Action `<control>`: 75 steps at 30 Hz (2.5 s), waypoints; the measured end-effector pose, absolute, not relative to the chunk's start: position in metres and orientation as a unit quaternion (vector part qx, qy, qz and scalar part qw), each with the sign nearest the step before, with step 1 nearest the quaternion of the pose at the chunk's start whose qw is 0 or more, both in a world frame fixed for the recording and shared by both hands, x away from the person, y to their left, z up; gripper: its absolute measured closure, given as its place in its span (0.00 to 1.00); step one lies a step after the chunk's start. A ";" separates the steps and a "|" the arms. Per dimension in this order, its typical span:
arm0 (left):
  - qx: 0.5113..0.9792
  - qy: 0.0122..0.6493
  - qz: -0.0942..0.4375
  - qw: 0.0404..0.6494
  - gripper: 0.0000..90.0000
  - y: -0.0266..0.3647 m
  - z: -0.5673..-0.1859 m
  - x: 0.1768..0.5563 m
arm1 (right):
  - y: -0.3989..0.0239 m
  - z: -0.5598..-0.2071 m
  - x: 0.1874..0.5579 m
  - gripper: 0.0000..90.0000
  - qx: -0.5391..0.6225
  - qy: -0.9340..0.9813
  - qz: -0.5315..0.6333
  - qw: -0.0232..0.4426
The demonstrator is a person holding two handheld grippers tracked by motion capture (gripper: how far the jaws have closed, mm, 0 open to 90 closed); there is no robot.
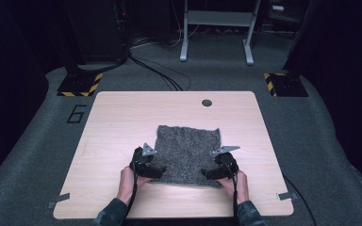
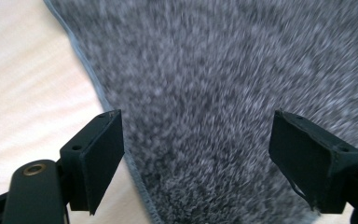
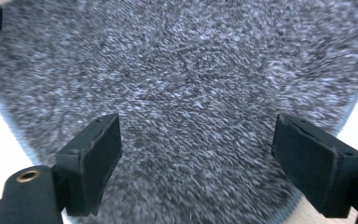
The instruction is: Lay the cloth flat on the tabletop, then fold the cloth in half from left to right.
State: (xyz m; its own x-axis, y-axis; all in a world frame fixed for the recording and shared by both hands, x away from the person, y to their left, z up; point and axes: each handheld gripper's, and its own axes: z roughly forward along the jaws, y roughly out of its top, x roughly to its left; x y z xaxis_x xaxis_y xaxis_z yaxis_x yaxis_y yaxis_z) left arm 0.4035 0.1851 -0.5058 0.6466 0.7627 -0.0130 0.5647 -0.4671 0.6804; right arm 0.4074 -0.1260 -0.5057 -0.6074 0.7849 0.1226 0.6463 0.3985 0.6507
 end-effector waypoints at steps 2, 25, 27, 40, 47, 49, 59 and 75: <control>0.843 0.393 0.148 0.335 0.18 0.185 -0.509 0.402 | -0.125 -0.509 0.409 0.16 0.431 0.831 0.336 0.104; 0.837 0.410 0.170 0.320 0.17 0.179 -0.521 0.372 | -0.130 -0.516 0.404 0.10 0.411 0.848 0.309 0.126; 0.836 0.413 0.169 0.320 0.17 0.178 -0.521 0.369 | -0.131 -0.517 0.404 0.10 0.408 0.848 0.311 0.132; 0.835 0.417 0.166 0.319 0.17 0.171 -0.521 0.351 | -0.135 -0.517 0.394 0.10 0.396 0.854 0.311 0.129; 0.836 0.417 0.159 0.319 0.17 0.174 -0.520 0.347 | -0.135 -0.518 0.386 0.10 0.394 0.855 0.309 0.132; 0.835 0.418 0.157 0.322 0.16 0.176 -0.519 0.347 | -0.136 -0.517 0.386 0.11 0.393 0.855 0.313 0.130; 0.804 0.449 0.162 0.355 0.15 0.208 -0.497 0.362 | -0.125 -0.491 0.375 0.11 0.377 0.846 0.352 0.136; 0.795 0.472 0.156 0.347 0.15 0.216 -0.489 0.428 | -0.061 -0.491 0.364 0.13 0.335 0.863 0.363 0.103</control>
